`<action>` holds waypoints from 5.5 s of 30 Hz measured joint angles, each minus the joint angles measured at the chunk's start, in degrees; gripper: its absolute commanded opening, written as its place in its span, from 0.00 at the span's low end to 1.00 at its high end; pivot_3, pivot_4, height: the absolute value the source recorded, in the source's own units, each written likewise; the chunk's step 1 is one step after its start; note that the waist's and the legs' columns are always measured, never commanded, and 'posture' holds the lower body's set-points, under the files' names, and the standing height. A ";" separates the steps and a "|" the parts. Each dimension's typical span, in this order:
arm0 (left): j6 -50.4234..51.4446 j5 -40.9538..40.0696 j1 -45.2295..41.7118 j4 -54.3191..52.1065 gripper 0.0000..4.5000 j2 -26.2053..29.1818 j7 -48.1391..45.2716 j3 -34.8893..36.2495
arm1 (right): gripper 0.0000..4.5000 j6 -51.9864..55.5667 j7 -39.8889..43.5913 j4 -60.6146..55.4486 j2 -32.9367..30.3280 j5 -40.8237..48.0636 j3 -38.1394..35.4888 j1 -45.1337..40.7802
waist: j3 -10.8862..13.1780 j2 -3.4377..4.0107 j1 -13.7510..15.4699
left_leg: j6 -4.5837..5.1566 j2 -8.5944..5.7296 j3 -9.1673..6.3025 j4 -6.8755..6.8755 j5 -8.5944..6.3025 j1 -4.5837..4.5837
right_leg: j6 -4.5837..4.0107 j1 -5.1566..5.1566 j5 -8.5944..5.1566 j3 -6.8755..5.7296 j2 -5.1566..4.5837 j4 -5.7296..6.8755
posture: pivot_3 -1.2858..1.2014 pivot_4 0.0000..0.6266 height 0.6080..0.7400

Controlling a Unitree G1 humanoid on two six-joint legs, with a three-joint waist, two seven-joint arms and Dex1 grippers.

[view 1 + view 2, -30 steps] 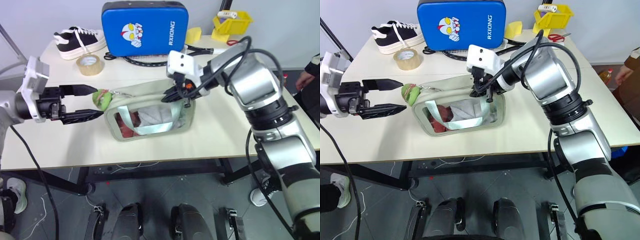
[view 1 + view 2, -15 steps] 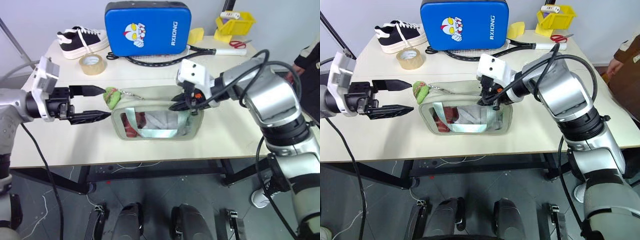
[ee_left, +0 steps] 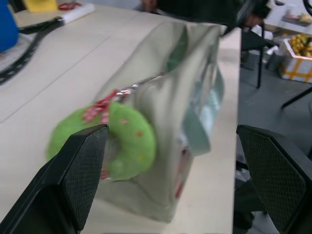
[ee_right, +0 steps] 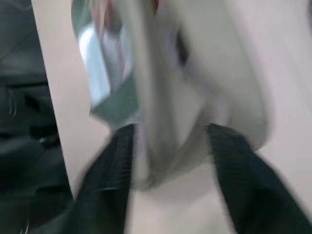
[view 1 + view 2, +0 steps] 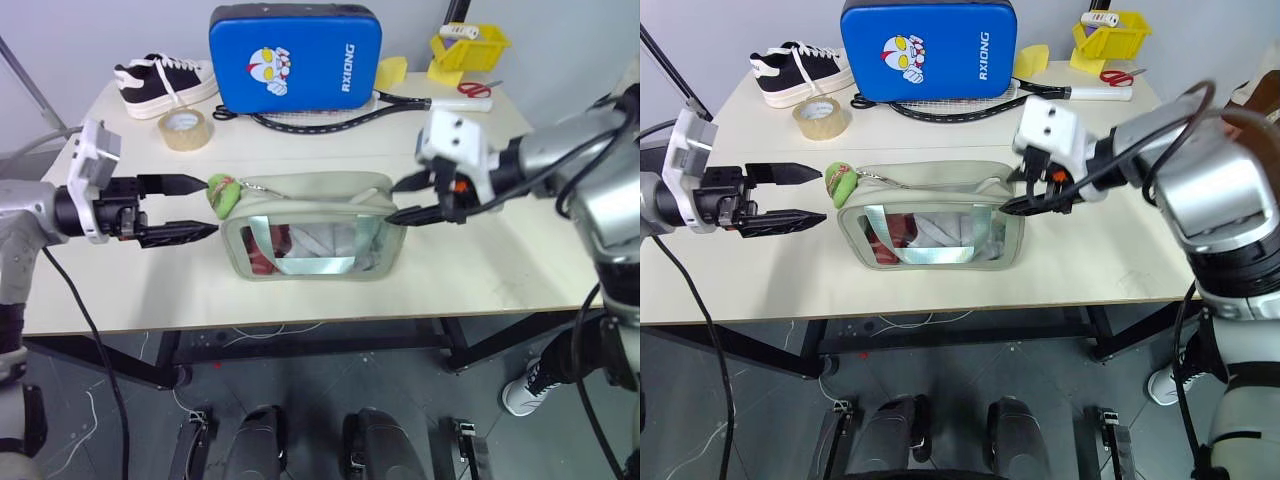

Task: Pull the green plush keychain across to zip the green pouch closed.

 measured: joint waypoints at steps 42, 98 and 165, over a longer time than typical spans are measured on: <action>-8.34 13.99 -9.70 17.65 0.75 -8.67 0.32 -8.54 | 0.00 -1.77 -1.25 -0.53 0.02 0.65 0.05 0.53 | 0.00 -0.01 0.19 | 0.10 -0.02 0.06 0.30 0.05 -0.06 | 0.09 0.00 0.10 0.10 -0.03 0.17 | 0.52 0.24 1.00; -8.88 18.89 -18.95 8.68 0.99 -11.20 -1.93 -14.92 | 0.00 -0.59 -4.65 -1.23 1.97 2.64 -0.33 1.82 | 0.01 -0.01 -0.05 | 0.16 0.01 0.04 0.62 0.02 -0.05 | 0.09 -0.01 0.10 0.18 0.01 0.45 | 0.52 0.24 1.00; -9.97 20.13 -6.05 1.79 0.00 -9.02 3.19 -11.37 | 0.01 5.68 -16.61 19.52 28.69 3.84 3.19 -18.05 | -0.01 -0.01 0.18 | 0.40 -0.04 0.09 0.62 0.16 -0.09 | 0.19 -0.01 0.37 0.31 -0.09 0.38 | 0.52 0.24 1.00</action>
